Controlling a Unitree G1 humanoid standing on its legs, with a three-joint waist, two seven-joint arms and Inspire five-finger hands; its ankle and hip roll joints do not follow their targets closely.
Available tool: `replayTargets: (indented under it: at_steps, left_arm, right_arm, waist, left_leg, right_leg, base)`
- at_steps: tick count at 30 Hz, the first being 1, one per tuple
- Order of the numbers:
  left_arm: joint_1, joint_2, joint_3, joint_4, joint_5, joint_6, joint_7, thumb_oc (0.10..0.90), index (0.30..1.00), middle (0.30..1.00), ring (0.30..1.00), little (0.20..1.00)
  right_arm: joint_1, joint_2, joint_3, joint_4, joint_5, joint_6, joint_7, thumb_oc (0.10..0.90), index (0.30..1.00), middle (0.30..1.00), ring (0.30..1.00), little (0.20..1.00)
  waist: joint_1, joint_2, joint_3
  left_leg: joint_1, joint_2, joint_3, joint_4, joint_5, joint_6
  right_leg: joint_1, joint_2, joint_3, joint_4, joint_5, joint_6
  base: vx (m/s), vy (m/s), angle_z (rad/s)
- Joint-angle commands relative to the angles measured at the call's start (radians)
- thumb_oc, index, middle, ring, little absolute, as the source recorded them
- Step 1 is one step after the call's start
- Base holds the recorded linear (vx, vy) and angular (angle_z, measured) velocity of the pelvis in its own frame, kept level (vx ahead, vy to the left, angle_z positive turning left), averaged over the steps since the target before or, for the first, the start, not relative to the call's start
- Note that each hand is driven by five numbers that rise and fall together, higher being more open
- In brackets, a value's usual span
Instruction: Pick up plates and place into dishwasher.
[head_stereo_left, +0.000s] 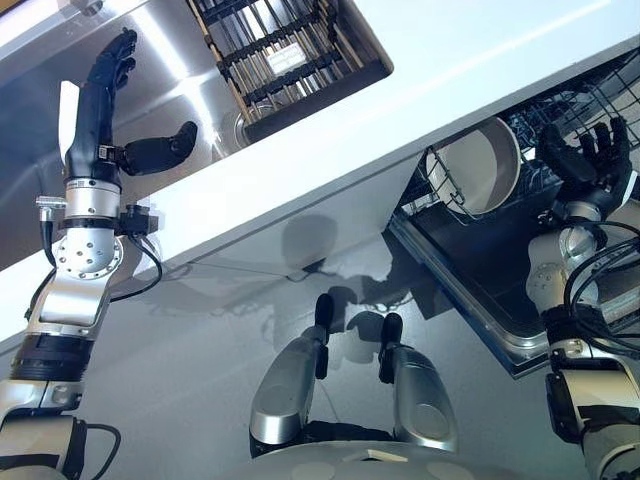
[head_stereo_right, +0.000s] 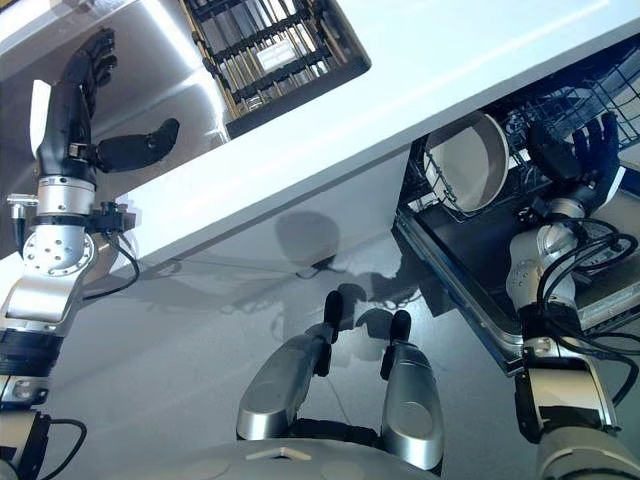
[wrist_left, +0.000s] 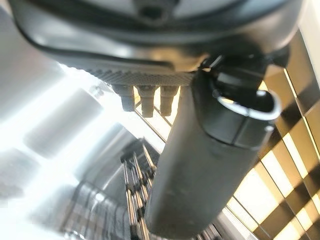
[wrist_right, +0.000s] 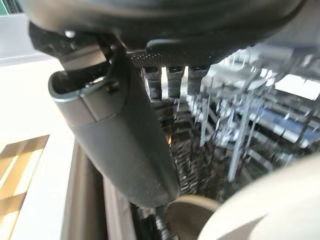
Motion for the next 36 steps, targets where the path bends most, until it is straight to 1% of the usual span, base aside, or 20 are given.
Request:
replayTargets:
  at_steps: [1, 3, 4, 7, 9, 11, 13, 14, 15, 16, 17, 18, 19, 20, 22, 27, 28, 32, 33, 36]
  left_arm:
    - [0.032, 0.010, 0.014, 0.001, 0.008, -0.038, 0.029, 0.800, 0.900, 0.900, 0.900, 0.900]
    - [0.030, 0.007, 0.010, -0.001, 0.010, -0.032, 0.016, 0.800, 0.900, 0.900, 0.900, 0.900]
    - [0.028, 0.006, 0.007, 0.000, 0.010, -0.030, 0.013, 0.800, 0.900, 0.900, 0.900, 0.900]
    - [0.024, 0.007, 0.001, 0.001, 0.007, -0.025, 0.006, 0.800, 0.900, 0.900, 0.900, 0.900]
    - [0.013, 0.008, -0.008, 0.005, 0.005, -0.018, -0.004, 0.800, 0.900, 0.900, 0.900, 0.900]
    - [0.009, 0.011, -0.017, 0.007, 0.001, -0.016, -0.011, 0.800, 0.900, 0.900, 0.900, 0.900]
    - [0.006, 0.012, -0.023, 0.005, -0.004, -0.013, -0.011, 0.800, 0.900, 0.900, 0.900, 0.900]
    - [0.004, 0.012, -0.034, 0.004, -0.006, -0.010, -0.013, 0.800, 0.900, 0.900, 0.900, 0.900]
    - [0.002, 0.013, -0.040, 0.001, -0.007, -0.007, -0.014, 0.800, 0.900, 0.900, 0.900, 0.900]
    - [-0.002, 0.014, -0.048, -0.001, -0.010, -0.004, -0.014, 0.800, 0.900, 0.900, 0.900, 0.900]
    - [-0.007, 0.016, -0.061, 0.000, -0.011, -0.003, -0.010, 0.800, 0.900, 0.900, 0.900, 0.900]
    - [-0.010, 0.016, -0.067, 0.000, -0.012, -0.003, -0.006, 0.800, 0.900, 0.900, 0.900, 0.900]
    - [-0.014, 0.013, -0.077, 0.002, -0.014, -0.005, 0.000, 0.800, 0.900, 0.900, 0.900, 0.900]
    - [-0.012, 0.009, -0.083, 0.003, -0.011, -0.009, 0.005, 0.800, 0.900, 0.900, 0.900, 0.900]
    - [0.002, 0.000, -0.082, 0.003, -0.005, -0.021, 0.009, 0.800, 0.900, 0.900, 0.900, 0.900]
    - [0.054, -0.020, -0.047, -0.008, 0.005, -0.047, 0.001, 0.800, 0.900, 0.900, 0.900, 0.900]
    - [0.077, -0.031, -0.029, -0.016, 0.010, -0.052, -0.004, 0.800, 0.900, 0.900, 0.900, 0.900]
    - [0.122, -0.048, 0.013, -0.040, 0.020, -0.053, -0.016, 0.800, 0.900, 0.900, 0.900, 0.900]
    - [0.131, -0.052, 0.023, -0.051, 0.023, -0.049, -0.017, 0.800, 0.900, 0.900, 0.900, 0.900]
    - [0.155, -0.064, 0.049, -0.067, 0.035, -0.043, -0.020, 0.800, 0.900, 0.900, 0.900, 0.900]
  right_arm:
    - [-0.051, -0.023, -0.017, -0.071, 0.110, -0.080, 0.199, 0.800, 0.900, 0.900, 0.900, 0.900]
    - [-0.054, -0.009, 0.004, -0.073, 0.159, -0.058, 0.292, 0.800, 0.900, 0.900, 0.900, 0.900]
    - [-0.061, -0.004, 0.012, -0.071, 0.166, -0.052, 0.318, 0.800, 0.900, 0.900, 0.900, 0.900]
    - [-0.083, 0.002, 0.034, -0.066, 0.201, -0.027, 0.382, 0.800, 0.900, 0.900, 0.900, 0.900]
    - [-0.113, 0.014, 0.060, -0.062, 0.263, -0.001, 0.434, 0.800, 0.900, 0.900, 0.900, 0.900]
    - [-0.143, 0.033, 0.079, -0.063, 0.330, 0.024, 0.466, 0.800, 0.900, 0.900, 0.900, 0.900]
    - [-0.168, 0.045, 0.093, -0.064, 0.363, 0.043, 0.480, 0.800, 0.900, 0.900, 0.900, 0.900]
    - [-0.191, 0.061, 0.112, -0.064, 0.334, 0.017, 0.450, 0.800, 0.900, 0.900, 0.900, 0.900]
    - [-0.205, 0.065, 0.123, -0.061, 0.253, -0.032, 0.387, 0.800, 0.900, 0.900, 0.900, 0.900]
    - [-0.222, 0.066, 0.134, -0.062, 0.120, -0.095, 0.276, 0.800, 0.900, 0.900, 0.900, 0.900]
    - [-0.243, 0.063, 0.146, -0.064, -0.018, -0.145, 0.138, 0.800, 0.900, 0.900, 0.900, 0.900]
    - [-0.250, 0.064, 0.150, -0.070, -0.112, -0.163, 0.053, 0.800, 0.900, 0.900, 0.900, 0.900]
    - [-0.265, 0.058, 0.151, -0.081, -0.264, -0.183, -0.070, 0.800, 0.900, 0.900, 0.900, 0.900]
    - [-0.267, 0.048, 0.149, -0.106, -0.324, -0.185, -0.136, 0.800, 0.900, 0.900, 0.900, 0.900]
    - [-0.248, 0.033, 0.132, -0.149, -0.394, -0.182, -0.223, 0.800, 0.900, 0.900, 0.900, 0.900]
    - [-0.151, -0.005, 0.061, -0.209, -0.426, -0.159, -0.280, 0.800, 0.900, 0.900, 0.900, 0.900]
    - [-0.092, -0.014, 0.024, -0.226, -0.463, -0.147, -0.314, 0.800, 0.900, 0.900, 0.900, 0.900]
    - [0.037, -0.023, -0.046, -0.257, -0.492, -0.099, -0.354, 0.800, 0.900, 0.900, 0.900, 0.900]
    - [0.067, -0.024, -0.063, -0.266, -0.502, -0.094, -0.378, 0.800, 0.900, 0.900, 0.900, 0.900]
    - [0.159, -0.011, -0.107, -0.288, -0.471, -0.110, -0.369, 0.800, 0.900, 0.900, 0.900, 0.900]
  waist:
    - [0.002, -0.054, -0.060]
    - [0.007, -0.058, -0.064]
    - [0.009, -0.058, -0.067]
    - [0.016, -0.059, -0.068]
    - [0.025, -0.061, -0.070]
    - [0.035, -0.061, -0.074]
    - [0.042, -0.063, -0.075]
    - [0.050, -0.063, -0.078]
    - [0.053, -0.063, -0.079]
    - [0.056, -0.062, -0.080]
    - [0.058, -0.061, -0.079]
    - [0.058, -0.060, -0.078]
    - [0.058, -0.059, -0.079]
    - [0.056, -0.058, -0.079]
    - [0.051, -0.060, -0.083]
    - [0.032, -0.065, -0.093]
    - [0.023, -0.069, -0.098]
    - [0.003, -0.078, -0.106]
    - [-0.003, -0.080, -0.107]
    - [-0.017, -0.084, -0.109]
  left_leg:
    - [0.014, -0.074, 0.020, 0.051, -0.148, 0.057]
    - [0.020, -0.078, 0.017, 0.053, -0.149, 0.058]
    - [0.024, -0.079, 0.016, 0.050, -0.150, 0.059]
    - [0.031, -0.081, 0.013, 0.051, -0.151, 0.060]
    - [0.033, -0.083, 0.009, 0.056, -0.153, 0.061]
    - [0.035, -0.086, 0.005, 0.061, -0.154, 0.061]
    - [0.038, -0.088, 0.001, 0.061, -0.154, 0.061]
    - [0.039, -0.089, -0.001, 0.059, -0.151, 0.060]
    - [0.038, -0.089, -0.002, 0.059, -0.149, 0.060]
    - [0.038, -0.089, -0.003, 0.058, -0.147, 0.061]
    - [0.038, -0.089, -0.004, 0.057, -0.145, 0.062]
    - [0.039, -0.089, -0.004, 0.056, -0.145, 0.063]
    - [0.040, -0.090, -0.004, 0.054, -0.146, 0.066]
    - [0.040, -0.090, -0.004, 0.053, -0.146, 0.067]
    - [0.042, -0.092, -0.004, 0.054, -0.150, 0.070]
    - [0.056, -0.096, -0.001, 0.049, -0.159, 0.076]
    - [0.065, -0.096, 0.001, 0.045, -0.162, 0.079]
    - [0.087, -0.093, 0.010, 0.031, -0.170, 0.082]
    - [0.091, -0.093, 0.012, 0.026, -0.171, 0.083]
    - [0.099, -0.091, 0.019, 0.023, -0.175, 0.084]
  right_leg:
    - [-0.009, 0.043, -0.016, 0.024, -0.044, 0.004]
    - [0.000, 0.040, -0.014, 0.011, -0.034, 0.009]
    - [0.003, 0.040, -0.015, 0.006, -0.032, 0.010]
    - [0.013, 0.038, -0.015, -0.003, -0.026, 0.013]
    - [0.020, 0.035, -0.016, -0.010, -0.022, 0.014]
    - [0.028, 0.034, -0.018, -0.015, -0.020, 0.015]
    - [0.036, 0.034, -0.020, -0.024, -0.016, 0.015]
    - [0.039, 0.034, -0.023, -0.031, -0.012, 0.016]
    - [0.041, 0.034, -0.024, -0.035, -0.008, 0.017]
    - [0.042, 0.035, -0.023, -0.037, -0.006, 0.016]
    - [0.042, 0.037, -0.021, -0.039, -0.005, 0.015]
    - [0.042, 0.038, -0.020, -0.038, -0.004, 0.014]
    - [0.041, 0.039, -0.017, -0.036, -0.006, 0.013]
    - [0.041, 0.040, -0.015, -0.034, -0.007, 0.012]
    - [0.040, 0.041, -0.010, -0.032, -0.007, 0.013]
    - [0.044, 0.042, -0.003, -0.036, -0.005, 0.019]
    - [0.048, 0.043, 0.001, -0.040, -0.002, 0.023]
    - [0.061, 0.047, 0.013, -0.051, -0.001, 0.031]
    - [0.063, 0.049, 0.016, -0.055, -0.001, 0.032]
    - [0.069, 0.052, 0.025, -0.064, 0.002, 0.036]
  base:
    - [0.04, 0.047, 0.09]
    - [0.06, 0.044, 0.03]
    - [0.06, 0.036, 0.00]
    - [0.05, 0.028, 0.03]
    - [0.07, 0.032, 0.02]
    - [0.08, 0.021, 0.05]
    - [0.07, 0.016, 0.05]
    - [0.06, 0.016, 0.03]
    - [0.06, 0.018, 0.03]
    - [0.00, 0.000, 0.00]
    - [0.00, 0.000, 0.00]
    - [0.00, 0.038, 0.00]
    - [0.00, 0.045, 0.01]
    - [0.00, 0.047, 0.00]
    - [0.00, 0.044, -0.01]
    - [0.01, 0.022, -0.01]
    - [0.00, 0.000, 0.00]
    - [0.00, 0.000, 0.00]
    - [0.00, -0.015, 0.03]
    - [0.00, -0.007, -0.01]
